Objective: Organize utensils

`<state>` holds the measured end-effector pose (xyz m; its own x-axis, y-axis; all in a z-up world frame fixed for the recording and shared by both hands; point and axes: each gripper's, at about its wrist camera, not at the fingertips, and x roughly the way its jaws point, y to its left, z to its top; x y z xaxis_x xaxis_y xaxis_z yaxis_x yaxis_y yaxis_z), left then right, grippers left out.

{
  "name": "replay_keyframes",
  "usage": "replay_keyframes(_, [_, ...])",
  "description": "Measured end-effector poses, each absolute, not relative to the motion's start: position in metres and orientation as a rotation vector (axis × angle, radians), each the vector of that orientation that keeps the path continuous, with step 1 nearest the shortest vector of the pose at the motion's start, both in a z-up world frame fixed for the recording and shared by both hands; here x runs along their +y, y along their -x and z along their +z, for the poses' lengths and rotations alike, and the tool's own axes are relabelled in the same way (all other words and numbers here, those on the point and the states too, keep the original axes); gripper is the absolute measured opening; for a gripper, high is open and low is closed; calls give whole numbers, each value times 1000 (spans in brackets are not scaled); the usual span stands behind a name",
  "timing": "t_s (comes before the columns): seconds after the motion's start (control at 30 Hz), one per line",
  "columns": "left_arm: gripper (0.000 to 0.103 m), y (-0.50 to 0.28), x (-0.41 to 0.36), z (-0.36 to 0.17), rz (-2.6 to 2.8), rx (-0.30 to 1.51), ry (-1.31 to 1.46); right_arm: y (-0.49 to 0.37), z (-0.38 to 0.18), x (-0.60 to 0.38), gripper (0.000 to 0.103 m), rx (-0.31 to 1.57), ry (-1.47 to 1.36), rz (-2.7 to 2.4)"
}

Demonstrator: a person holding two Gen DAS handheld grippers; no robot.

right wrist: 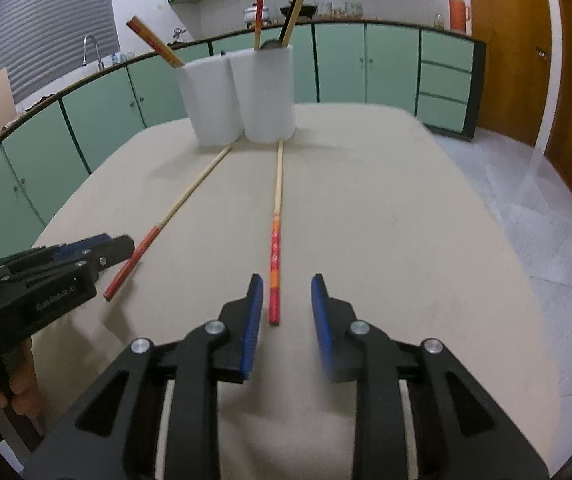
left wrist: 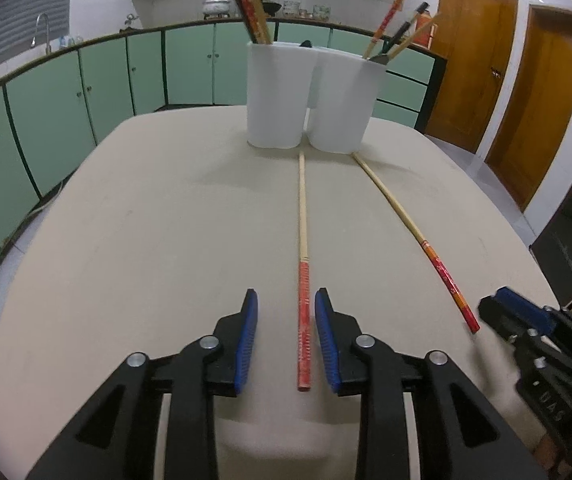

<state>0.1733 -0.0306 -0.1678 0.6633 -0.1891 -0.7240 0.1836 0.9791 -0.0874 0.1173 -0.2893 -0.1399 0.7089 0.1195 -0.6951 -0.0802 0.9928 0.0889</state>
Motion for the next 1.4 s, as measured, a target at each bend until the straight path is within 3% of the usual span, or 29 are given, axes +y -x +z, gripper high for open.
replay_keyframes(0.7, [35,-173,-29,-172,-211,861,9,-124,-149,-279,22,830,-20,140])
replay_keyframes(1.1, [34,-168,-42,-175,-209,877,-62,-125,-151,-278,10,828,5,112])
replay_keyframes(1.17, [28,-166,-43,-176,-209,874,-74,-126,-152,-278,5,829,5,112])
replay_keyframes(1.2, [14,-165,-44,-176,-213,874,-78,-126,-152,-277,5,829,6,112])
replay_keyframes(1.23, [6,-165,-44,-176,-222,875,-79,-126,-151,-277,5,829,6,112])
replay_keyframes(1.4, [6,-162,-42,-173,-224,868,-74,-124,-150,-280,5,824,-15,119])
